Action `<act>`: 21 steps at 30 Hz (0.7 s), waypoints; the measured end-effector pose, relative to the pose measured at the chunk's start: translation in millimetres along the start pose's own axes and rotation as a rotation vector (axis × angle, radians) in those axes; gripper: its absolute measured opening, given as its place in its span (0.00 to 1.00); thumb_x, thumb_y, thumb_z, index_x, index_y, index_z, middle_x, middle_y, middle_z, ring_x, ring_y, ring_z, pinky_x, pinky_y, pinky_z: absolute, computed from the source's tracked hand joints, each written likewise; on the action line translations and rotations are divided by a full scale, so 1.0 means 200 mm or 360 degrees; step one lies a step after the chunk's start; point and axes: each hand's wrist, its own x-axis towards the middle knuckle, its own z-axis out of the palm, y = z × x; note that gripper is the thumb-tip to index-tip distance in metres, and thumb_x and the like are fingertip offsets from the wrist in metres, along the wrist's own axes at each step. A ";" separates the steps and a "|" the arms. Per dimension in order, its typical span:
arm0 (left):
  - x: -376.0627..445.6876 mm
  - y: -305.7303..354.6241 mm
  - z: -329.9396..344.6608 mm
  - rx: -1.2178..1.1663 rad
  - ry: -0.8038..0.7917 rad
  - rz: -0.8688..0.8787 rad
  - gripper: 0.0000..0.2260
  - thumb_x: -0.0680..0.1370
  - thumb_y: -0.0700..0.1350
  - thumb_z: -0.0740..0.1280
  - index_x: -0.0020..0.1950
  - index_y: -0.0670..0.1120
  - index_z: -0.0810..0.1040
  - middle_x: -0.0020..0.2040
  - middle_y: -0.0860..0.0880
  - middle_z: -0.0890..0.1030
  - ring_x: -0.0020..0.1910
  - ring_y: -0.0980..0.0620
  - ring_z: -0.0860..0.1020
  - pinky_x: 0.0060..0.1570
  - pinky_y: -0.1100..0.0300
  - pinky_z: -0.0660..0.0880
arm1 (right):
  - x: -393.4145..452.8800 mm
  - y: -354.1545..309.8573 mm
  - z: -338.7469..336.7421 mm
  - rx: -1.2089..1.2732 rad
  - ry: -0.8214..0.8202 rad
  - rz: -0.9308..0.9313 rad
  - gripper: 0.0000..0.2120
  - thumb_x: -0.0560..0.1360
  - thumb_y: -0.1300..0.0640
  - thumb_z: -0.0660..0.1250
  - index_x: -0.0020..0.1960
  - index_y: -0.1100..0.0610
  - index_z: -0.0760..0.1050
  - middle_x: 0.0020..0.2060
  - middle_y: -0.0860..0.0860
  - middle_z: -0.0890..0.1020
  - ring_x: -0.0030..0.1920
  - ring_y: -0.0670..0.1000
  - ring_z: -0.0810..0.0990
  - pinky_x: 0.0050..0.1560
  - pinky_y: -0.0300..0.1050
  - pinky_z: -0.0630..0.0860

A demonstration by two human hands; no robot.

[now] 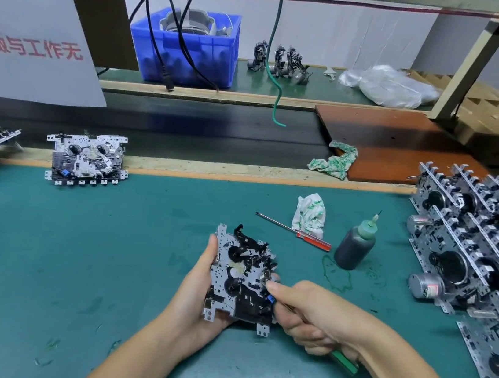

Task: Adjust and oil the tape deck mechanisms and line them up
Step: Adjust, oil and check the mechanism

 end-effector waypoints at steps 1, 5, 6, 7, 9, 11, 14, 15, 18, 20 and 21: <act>0.00 0.00 0.00 0.0000 -0.0002 0.0008 0.33 0.77 0.65 0.51 0.62 0.40 0.78 0.59 0.36 0.79 0.53 0.42 0.81 0.48 0.53 0.80 | 0.00 0.00 0.00 -0.0009 0.0005 -0.0006 0.25 0.80 0.43 0.53 0.28 0.55 0.59 0.15 0.47 0.59 0.14 0.42 0.54 0.17 0.30 0.51; 0.00 0.00 0.01 0.0017 0.0031 0.0014 0.33 0.77 0.65 0.50 0.63 0.40 0.78 0.59 0.36 0.79 0.55 0.42 0.80 0.48 0.53 0.80 | -0.01 0.00 -0.01 -0.0057 -0.0016 -0.0026 0.26 0.80 0.43 0.54 0.26 0.54 0.61 0.15 0.47 0.59 0.14 0.43 0.54 0.18 0.30 0.52; 0.00 0.00 0.01 0.0025 0.0039 0.0015 0.33 0.77 0.65 0.50 0.62 0.40 0.78 0.58 0.36 0.80 0.55 0.42 0.80 0.48 0.53 0.80 | -0.01 0.00 -0.01 -0.0074 -0.0021 -0.0035 0.27 0.80 0.43 0.54 0.26 0.53 0.62 0.15 0.47 0.59 0.14 0.43 0.54 0.18 0.30 0.52; 0.00 0.00 0.01 0.0032 0.0046 0.0019 0.33 0.77 0.65 0.50 0.62 0.41 0.78 0.58 0.36 0.80 0.55 0.42 0.80 0.47 0.53 0.80 | -0.01 0.00 -0.01 -0.0094 -0.0025 -0.0044 0.27 0.80 0.43 0.54 0.25 0.53 0.62 0.15 0.47 0.59 0.14 0.43 0.54 0.18 0.31 0.53; 0.00 -0.01 0.00 0.0043 0.0056 0.0033 0.32 0.77 0.65 0.51 0.61 0.41 0.79 0.58 0.36 0.80 0.55 0.42 0.81 0.46 0.53 0.80 | -0.02 0.00 -0.01 -0.0141 -0.0014 -0.0069 0.27 0.80 0.42 0.54 0.25 0.52 0.62 0.15 0.47 0.59 0.15 0.43 0.54 0.18 0.31 0.53; 0.00 -0.01 0.00 0.0050 0.0052 0.0042 0.33 0.77 0.65 0.51 0.60 0.41 0.79 0.58 0.36 0.80 0.56 0.41 0.80 0.47 0.53 0.79 | -0.03 0.00 -0.01 -0.0191 0.0011 -0.0090 0.28 0.80 0.42 0.54 0.24 0.52 0.61 0.15 0.47 0.59 0.15 0.44 0.54 0.18 0.31 0.53; 0.00 -0.01 0.00 0.0061 0.0040 0.0037 0.33 0.77 0.65 0.51 0.60 0.40 0.80 0.58 0.36 0.80 0.55 0.41 0.80 0.47 0.53 0.80 | -0.04 0.00 0.00 -0.0247 0.0055 -0.0140 0.29 0.81 0.44 0.53 0.23 0.52 0.61 0.15 0.48 0.59 0.16 0.45 0.53 0.19 0.31 0.54; 0.00 -0.01 0.00 0.0052 0.0031 0.0035 0.33 0.77 0.65 0.50 0.59 0.40 0.81 0.58 0.35 0.79 0.55 0.41 0.80 0.47 0.52 0.80 | -0.04 0.00 0.00 -0.0258 0.0078 -0.0170 0.29 0.81 0.44 0.53 0.23 0.53 0.61 0.15 0.48 0.59 0.16 0.45 0.53 0.19 0.31 0.54; 0.00 -0.01 -0.02 -0.0016 -0.0006 0.0038 0.32 0.76 0.65 0.51 0.58 0.41 0.81 0.60 0.36 0.79 0.56 0.41 0.80 0.51 0.49 0.77 | -0.05 0.01 0.03 -0.0321 0.0194 -0.0265 0.28 0.81 0.45 0.53 0.24 0.54 0.64 0.15 0.47 0.61 0.16 0.45 0.56 0.18 0.32 0.57; -0.02 -0.01 -0.03 -0.0089 -0.0046 0.0033 0.33 0.76 0.66 0.52 0.59 0.41 0.81 0.62 0.37 0.78 0.58 0.41 0.79 0.55 0.48 0.74 | -0.05 0.00 0.03 -0.0337 0.0334 -0.0332 0.29 0.81 0.45 0.54 0.24 0.54 0.66 0.14 0.47 0.62 0.16 0.46 0.57 0.19 0.33 0.58; -0.03 0.00 -0.03 -0.0136 -0.0064 0.0025 0.35 0.75 0.67 0.53 0.59 0.40 0.80 0.62 0.36 0.77 0.58 0.40 0.79 0.56 0.48 0.74 | -0.05 0.00 0.02 -0.0306 0.0442 -0.0394 0.28 0.81 0.45 0.54 0.24 0.54 0.67 0.14 0.48 0.63 0.16 0.46 0.58 0.20 0.33 0.59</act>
